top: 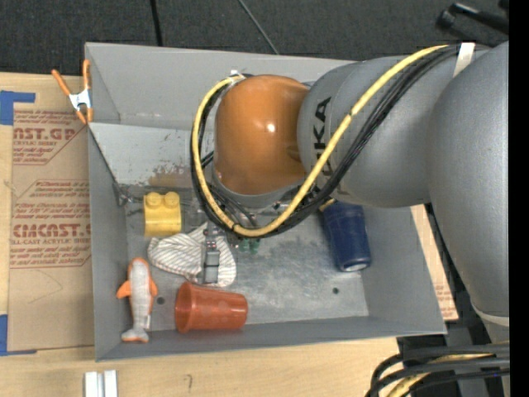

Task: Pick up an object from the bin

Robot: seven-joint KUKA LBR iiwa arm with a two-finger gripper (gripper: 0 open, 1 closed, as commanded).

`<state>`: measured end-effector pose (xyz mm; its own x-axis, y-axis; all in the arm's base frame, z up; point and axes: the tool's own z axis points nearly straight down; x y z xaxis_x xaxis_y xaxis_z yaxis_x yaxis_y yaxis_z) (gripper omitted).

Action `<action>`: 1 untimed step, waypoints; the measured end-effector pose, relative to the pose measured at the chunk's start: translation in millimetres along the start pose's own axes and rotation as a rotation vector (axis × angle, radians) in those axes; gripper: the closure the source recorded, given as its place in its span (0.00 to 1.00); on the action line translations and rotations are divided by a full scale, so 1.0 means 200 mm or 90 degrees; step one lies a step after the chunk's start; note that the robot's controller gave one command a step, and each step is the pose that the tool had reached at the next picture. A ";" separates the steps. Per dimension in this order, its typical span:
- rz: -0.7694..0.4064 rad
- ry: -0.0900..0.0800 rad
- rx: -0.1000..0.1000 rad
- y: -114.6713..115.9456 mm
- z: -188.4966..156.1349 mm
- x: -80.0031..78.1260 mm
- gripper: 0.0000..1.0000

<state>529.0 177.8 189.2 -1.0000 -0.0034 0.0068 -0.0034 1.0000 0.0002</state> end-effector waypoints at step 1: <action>0.001 -0.005 -0.001 0.00 -0.02 -0.01 0.00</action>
Offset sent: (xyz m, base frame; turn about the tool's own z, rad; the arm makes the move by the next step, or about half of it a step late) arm 0.0336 -0.0779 -0.1192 -0.2712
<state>530.9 177.0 193.7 -1.0000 -0.0013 -0.0007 -0.0013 1.0000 0.0016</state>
